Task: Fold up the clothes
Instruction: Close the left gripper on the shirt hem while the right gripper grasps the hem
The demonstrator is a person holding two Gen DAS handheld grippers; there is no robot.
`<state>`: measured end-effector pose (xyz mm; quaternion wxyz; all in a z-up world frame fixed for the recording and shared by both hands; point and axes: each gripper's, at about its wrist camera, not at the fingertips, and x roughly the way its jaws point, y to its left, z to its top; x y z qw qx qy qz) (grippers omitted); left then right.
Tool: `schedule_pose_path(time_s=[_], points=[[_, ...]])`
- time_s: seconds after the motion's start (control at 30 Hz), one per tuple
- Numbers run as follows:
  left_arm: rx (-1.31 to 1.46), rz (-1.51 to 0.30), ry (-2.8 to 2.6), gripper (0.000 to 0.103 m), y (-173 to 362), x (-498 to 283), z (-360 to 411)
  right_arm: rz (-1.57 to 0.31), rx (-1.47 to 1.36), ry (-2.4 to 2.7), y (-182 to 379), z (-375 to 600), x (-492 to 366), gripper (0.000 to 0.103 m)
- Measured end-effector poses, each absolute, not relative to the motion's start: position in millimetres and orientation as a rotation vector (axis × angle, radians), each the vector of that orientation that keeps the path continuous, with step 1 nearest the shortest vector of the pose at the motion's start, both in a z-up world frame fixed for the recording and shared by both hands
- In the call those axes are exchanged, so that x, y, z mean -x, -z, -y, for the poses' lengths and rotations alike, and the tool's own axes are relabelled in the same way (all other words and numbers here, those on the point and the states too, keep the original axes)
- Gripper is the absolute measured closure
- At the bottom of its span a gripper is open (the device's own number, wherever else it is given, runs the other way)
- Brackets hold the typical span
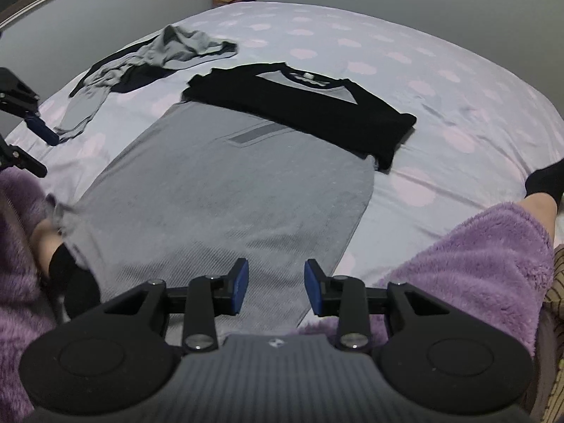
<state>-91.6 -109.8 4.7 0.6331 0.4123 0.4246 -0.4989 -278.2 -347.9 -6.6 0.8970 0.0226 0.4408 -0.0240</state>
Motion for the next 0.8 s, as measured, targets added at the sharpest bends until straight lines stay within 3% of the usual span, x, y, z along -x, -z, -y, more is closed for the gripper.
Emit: schedule_pose_path(time_s=[0.63, 0.8], points=[[-1.638, -1.085, 1.346, 0.06, 60.5, 114.9, 142.9, -0.963, 0.048, -0.007, 3.0, 342.7, 286.4, 0.058], [-1.64, -1.169, 1.387, 0.082, 71.6, 112.6, 147.0, -1.016, 0.098, -0.071, 12.8, 340.4, 279.2, 0.058]])
